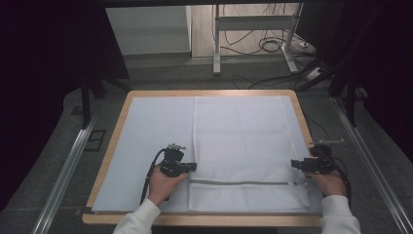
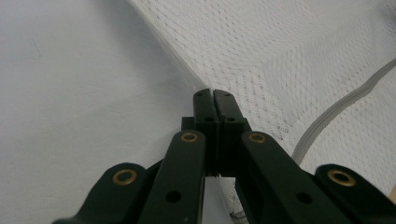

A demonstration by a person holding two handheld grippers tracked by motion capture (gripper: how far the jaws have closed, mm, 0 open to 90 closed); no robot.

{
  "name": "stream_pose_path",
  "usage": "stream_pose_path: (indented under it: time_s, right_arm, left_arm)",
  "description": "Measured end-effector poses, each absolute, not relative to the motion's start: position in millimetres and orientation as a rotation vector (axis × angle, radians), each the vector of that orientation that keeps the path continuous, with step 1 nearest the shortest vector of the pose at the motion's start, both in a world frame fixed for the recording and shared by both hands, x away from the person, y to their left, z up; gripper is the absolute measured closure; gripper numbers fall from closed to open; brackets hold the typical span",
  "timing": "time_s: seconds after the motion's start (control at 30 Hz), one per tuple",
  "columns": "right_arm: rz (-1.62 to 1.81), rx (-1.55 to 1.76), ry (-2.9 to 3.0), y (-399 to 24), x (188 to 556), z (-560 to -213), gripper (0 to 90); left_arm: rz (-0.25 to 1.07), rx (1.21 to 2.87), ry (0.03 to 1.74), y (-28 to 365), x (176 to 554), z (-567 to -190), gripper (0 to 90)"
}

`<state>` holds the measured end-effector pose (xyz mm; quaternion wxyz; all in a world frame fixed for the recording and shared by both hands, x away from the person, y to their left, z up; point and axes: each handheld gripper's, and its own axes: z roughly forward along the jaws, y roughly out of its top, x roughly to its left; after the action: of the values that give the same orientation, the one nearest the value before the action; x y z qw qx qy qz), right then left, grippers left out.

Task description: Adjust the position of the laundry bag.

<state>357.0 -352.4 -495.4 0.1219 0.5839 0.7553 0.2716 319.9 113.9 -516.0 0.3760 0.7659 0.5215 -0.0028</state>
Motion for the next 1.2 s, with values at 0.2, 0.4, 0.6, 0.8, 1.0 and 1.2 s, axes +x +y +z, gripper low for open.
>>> stream_pose_path:
  time_s: [0.2, 0.4, 0.6, 0.8, 1.0, 1.2]
  right_arm:
    - [0.775, 1.691, 2.189, -349.9, 357.9, -496.0, 48.2]
    - [0.744, 1.67, 2.213, -345.0, 358.5, -498.2, 57.4]
    - [0.699, 1.661, 2.21, -342.8, 358.7, -498.8, 73.1]
    - [0.678, 1.626, 2.247, -341.3, 358.2, -498.2, 86.0]
    - [0.704, 1.629, 2.247, -342.1, 358.2, -498.3, 87.1]
    - [0.747, 1.632, 2.248, -344.2, 357.6, -496.2, 87.2]
  left_arm:
    - [-0.008, 1.955, 1.334, 114.6, 319.7, -515.4, 90.0]
    - [-0.008, 1.955, 1.332, 114.6, 319.6, -515.0, 90.0]
    - [-0.008, 1.956, 1.329, 114.7, 319.4, -514.4, 90.0]
    - [-0.006, 1.958, 1.329, 114.1, 319.2, -514.4, 90.0]
    - [-0.005, 1.956, 1.327, 114.9, 319.4, -514.2, 90.0]
    - [-0.003, 1.948, 1.326, 115.6, 319.0, -512.6, 90.0]
